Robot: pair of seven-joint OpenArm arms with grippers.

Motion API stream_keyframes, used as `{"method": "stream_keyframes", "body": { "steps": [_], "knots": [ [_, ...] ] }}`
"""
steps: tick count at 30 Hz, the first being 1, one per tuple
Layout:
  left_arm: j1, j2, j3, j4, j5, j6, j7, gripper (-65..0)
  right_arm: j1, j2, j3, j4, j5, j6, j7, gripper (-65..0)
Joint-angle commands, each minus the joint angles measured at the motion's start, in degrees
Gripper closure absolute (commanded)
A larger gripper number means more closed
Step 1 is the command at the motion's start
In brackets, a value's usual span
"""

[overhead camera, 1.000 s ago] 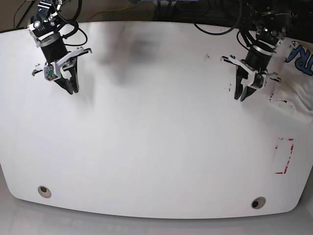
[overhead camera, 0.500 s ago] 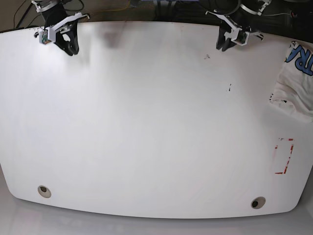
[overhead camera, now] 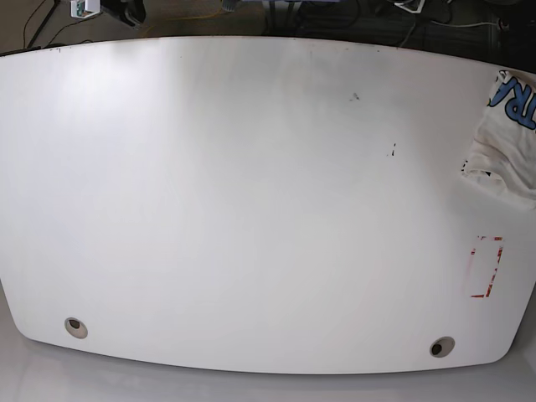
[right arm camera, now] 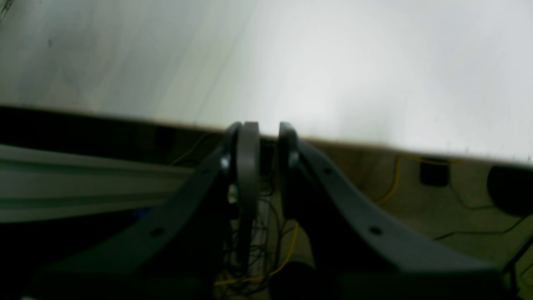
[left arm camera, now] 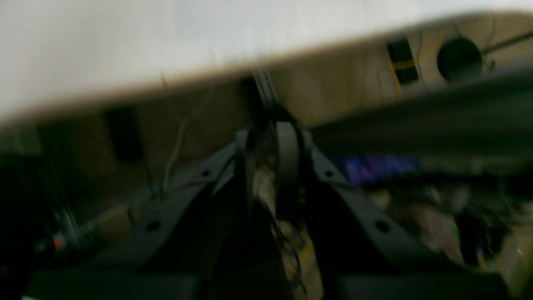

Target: Layout the t-shirt on the table in an organized manner, then fold the t-shirt properly

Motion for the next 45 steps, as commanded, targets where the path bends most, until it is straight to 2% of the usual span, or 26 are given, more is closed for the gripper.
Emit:
{"method": "stream_keyframes", "body": {
  "steps": [1, 7, 13, 17, 24, 29, 36, 38, 45],
  "knots": [
    [3.6, -0.1, -0.1, -0.9, -0.6, -0.2, -1.0, -7.2, -4.1, 0.1, -1.8, -0.2, 0.7, 1.0, 0.8, -8.1],
    [4.1, 0.1, 0.1, -9.5, -0.4, -0.2, -0.9, -7.4, -5.6, 0.6, -9.5, -8.1, 0.1, 1.0, 0.9, -8.1],
    [-1.4, -0.3, 0.6, -21.9, -0.2, -0.2, -0.9, -7.4, -1.0, 0.4, -14.9, -19.1, -7.4, 1.0, 1.9, -7.9],
    [-5.9, -2.2, 0.8, -29.5, 1.1, -0.2, -1.0, -7.4, 3.6, 0.1, -17.8, -28.8, -12.4, 1.0, 5.6, -7.9],
    [-14.1, -2.4, 0.9, -39.8, 2.9, -0.2, -1.0, -7.4, 11.4, -0.3, -20.6, -42.0, -14.6, 1.0, 10.5, -7.9],
    [-19.6, -2.6, 0.9, -45.3, 4.5, -0.2, -1.0, -7.4, 16.5, -0.3, -21.0, -48.3, -17.2, 1.0, 10.8, -7.9],
    [-27.5, -2.6, 0.8, -55.1, 8.8, -0.1, -0.9, -7.4, 24.3, -0.1, -21.0, -57.4, -20.3, -1.0, 10.9, -7.9],
    [-29.5, -2.6, 0.8, -58.0, 10.1, 0.5, -0.8, -7.4, 26.4, -0.1, -21.0, -59.3, -20.8, -1.0, 10.9, -7.9],
    [-37.2, -2.6, 0.9, -69.5, 12.8, 6.5, -0.3, -7.4, 33.6, 0.1, -20.7, -67.6, -24.3, -3.4, 10.9, -7.9]
  ]
}}
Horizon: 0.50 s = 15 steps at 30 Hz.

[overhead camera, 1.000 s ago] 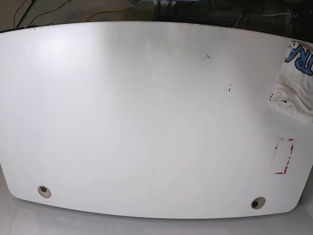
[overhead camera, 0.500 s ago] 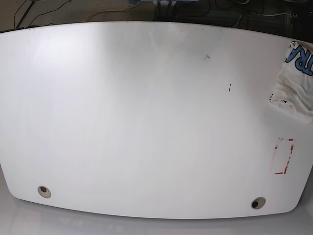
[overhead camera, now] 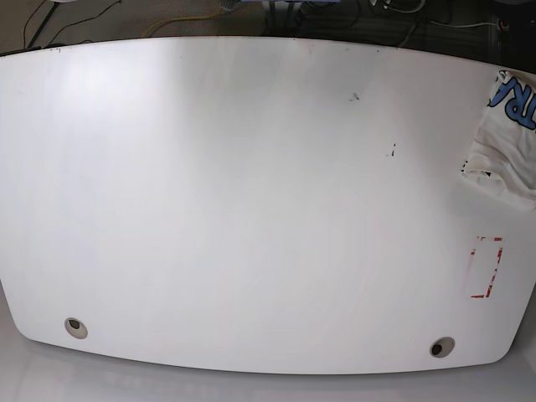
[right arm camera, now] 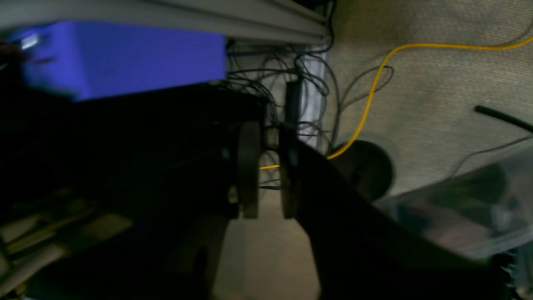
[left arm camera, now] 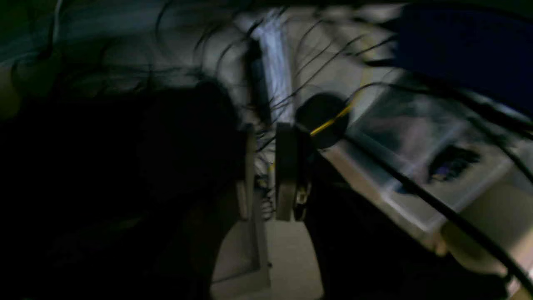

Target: Layout the t-shirt on the table in an organized manner, then fold the t-shirt properly

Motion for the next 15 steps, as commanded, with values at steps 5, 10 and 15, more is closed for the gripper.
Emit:
{"method": "stream_keyframes", "body": {
  "steps": [5, 10, 15],
  "knots": [
    [-5.6, -0.5, 0.0, -9.9, 0.2, 2.7, -0.8, -7.4, 4.4, 0.6, 0.1, -7.1, -1.1, 0.3, 0.4, -8.1],
    [-9.6, -1.9, 0.0, -17.2, 0.2, 7.5, -0.8, -7.4, 9.3, 1.2, 0.0, -13.2, -1.0, 0.0, 0.4, -8.1],
    [-13.5, -2.4, 0.0, -22.7, 0.2, 11.4, -0.8, -7.5, 14.1, 1.4, -0.1, -19.1, -1.1, -3.1, 0.4, -8.2]
  ]
}}
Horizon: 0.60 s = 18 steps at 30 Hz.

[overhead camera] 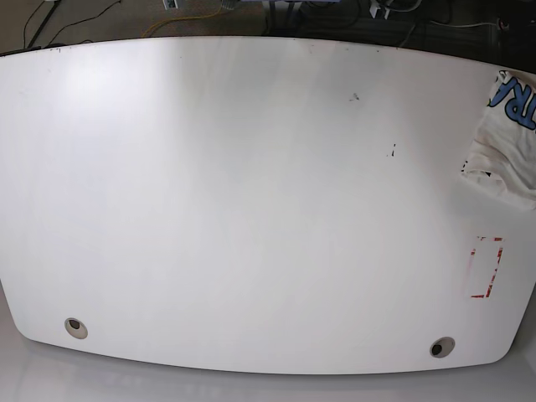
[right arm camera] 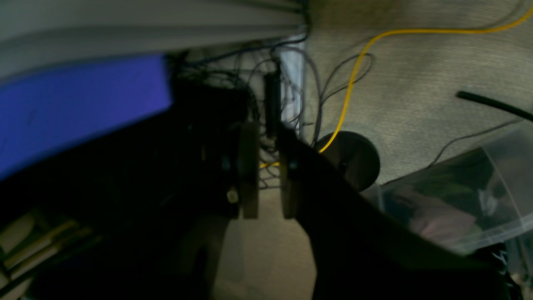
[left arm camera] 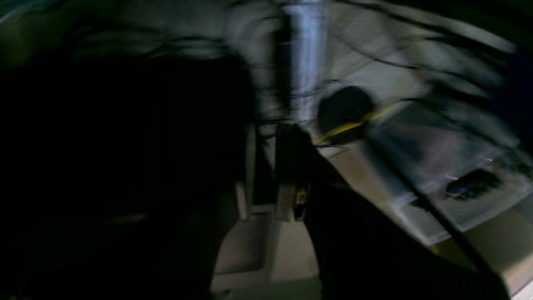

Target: Layout the t-shirt on the table in an organized manner, then fold the t-shirt properly

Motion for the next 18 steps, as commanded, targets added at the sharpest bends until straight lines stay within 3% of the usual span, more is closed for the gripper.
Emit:
{"method": "stream_keyframes", "body": {
  "steps": [1, 9, 14, 18],
  "knots": [
    [-1.1, -0.8, 0.0, -2.2, 0.1, 0.2, -0.3, -7.5, 1.6, 0.5, -0.1, -1.8, 0.2, -0.6, 0.4, -8.4],
    [-3.3, -0.9, 0.0, -4.4, 0.1, 0.6, -0.3, -7.5, 4.8, 0.5, -0.1, -2.3, 0.1, -3.0, -0.5, -8.7],
    [-4.2, -0.8, 0.1, -4.4, 0.1, 4.5, -0.3, -7.6, 6.6, 0.2, 0.0, -2.3, -4.1, -5.4, -2.3, -8.7],
    [-4.5, -0.6, 0.1, -4.4, 0.1, 5.0, -0.3, -10.6, 7.0, 0.1, 0.1, -2.3, -6.5, -6.2, -2.6, -8.7]
  ]
}}
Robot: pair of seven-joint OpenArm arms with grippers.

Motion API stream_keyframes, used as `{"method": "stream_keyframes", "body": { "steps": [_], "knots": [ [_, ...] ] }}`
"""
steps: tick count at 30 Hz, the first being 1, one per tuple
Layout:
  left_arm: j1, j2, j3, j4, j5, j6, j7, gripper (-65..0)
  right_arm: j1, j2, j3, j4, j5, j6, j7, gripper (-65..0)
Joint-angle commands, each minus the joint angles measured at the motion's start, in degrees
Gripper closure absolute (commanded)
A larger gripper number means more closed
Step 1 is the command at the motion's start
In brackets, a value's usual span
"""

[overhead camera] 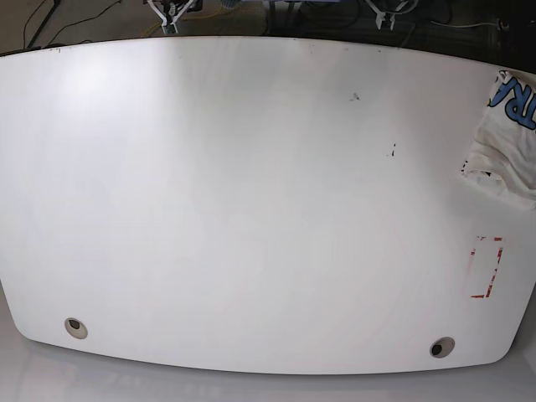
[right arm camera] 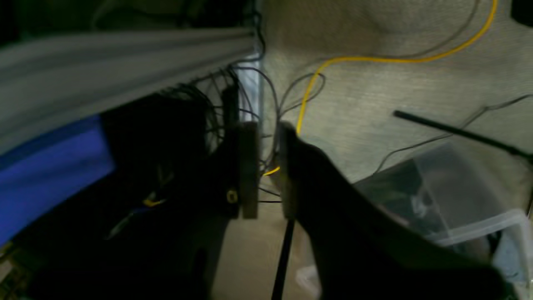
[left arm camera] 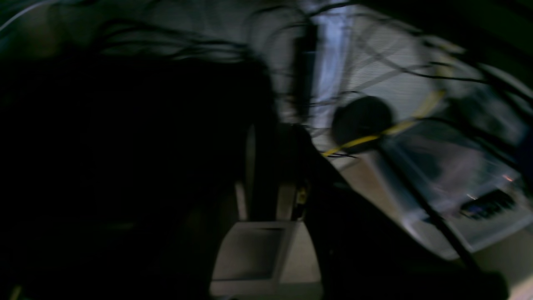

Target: Layout the t-shirt on the table in an organized manner, then fold the t-shirt properly

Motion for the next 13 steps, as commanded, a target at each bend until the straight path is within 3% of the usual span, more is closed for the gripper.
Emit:
{"method": "stream_keyframes", "body": {
  "steps": [1, 13],
  "knots": [
    [-0.1, 0.1, 0.0, 0.1, 0.0, -0.1, -0.3, -11.1, -0.4, 0.1, 0.1, 0.1, -1.4, -0.3, 0.4, -8.7],
    [-0.1, 0.3, 0.0, 0.1, 0.0, -0.1, -0.4, -11.1, 0.8, -0.8, 0.0, 0.1, -2.2, -0.9, 0.4, -8.7]
  ]
}}
